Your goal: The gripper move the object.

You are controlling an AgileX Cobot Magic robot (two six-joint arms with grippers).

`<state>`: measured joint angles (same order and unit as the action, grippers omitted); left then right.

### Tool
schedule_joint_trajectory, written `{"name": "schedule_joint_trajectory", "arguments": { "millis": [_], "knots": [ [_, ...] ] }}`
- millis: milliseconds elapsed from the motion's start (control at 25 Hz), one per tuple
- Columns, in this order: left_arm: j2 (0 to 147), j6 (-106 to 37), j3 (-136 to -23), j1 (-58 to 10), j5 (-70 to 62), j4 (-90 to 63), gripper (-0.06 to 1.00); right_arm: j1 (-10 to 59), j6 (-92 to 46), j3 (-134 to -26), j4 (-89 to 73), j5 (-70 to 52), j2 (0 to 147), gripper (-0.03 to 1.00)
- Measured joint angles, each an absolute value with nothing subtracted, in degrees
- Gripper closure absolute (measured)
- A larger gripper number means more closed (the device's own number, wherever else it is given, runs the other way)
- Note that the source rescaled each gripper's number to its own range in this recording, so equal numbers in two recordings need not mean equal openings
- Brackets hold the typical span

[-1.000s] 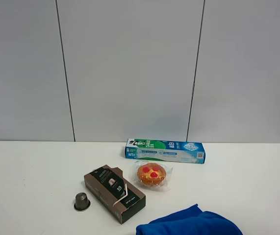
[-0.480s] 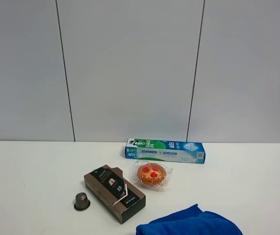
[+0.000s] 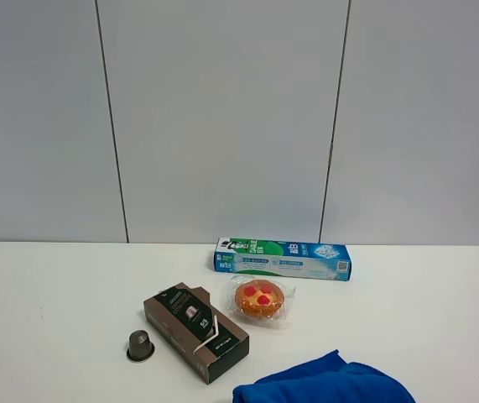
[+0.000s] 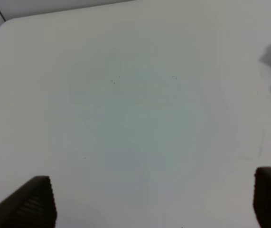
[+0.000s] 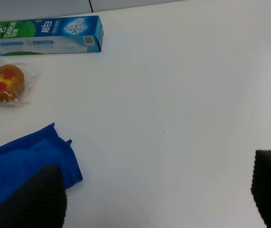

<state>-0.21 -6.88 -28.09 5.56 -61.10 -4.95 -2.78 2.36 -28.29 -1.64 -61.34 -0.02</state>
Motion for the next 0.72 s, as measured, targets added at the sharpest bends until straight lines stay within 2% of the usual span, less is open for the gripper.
{"name": "schedule_joint_trajectory", "arguments": {
  "millis": [720],
  "knots": [
    [-0.2, -6.9, -28.1, 5.6, -61.1, -4.9, -0.06, -2.8, 3.1, -28.3, -0.8, -61.3, 0.0, 0.23]
  ]
}}
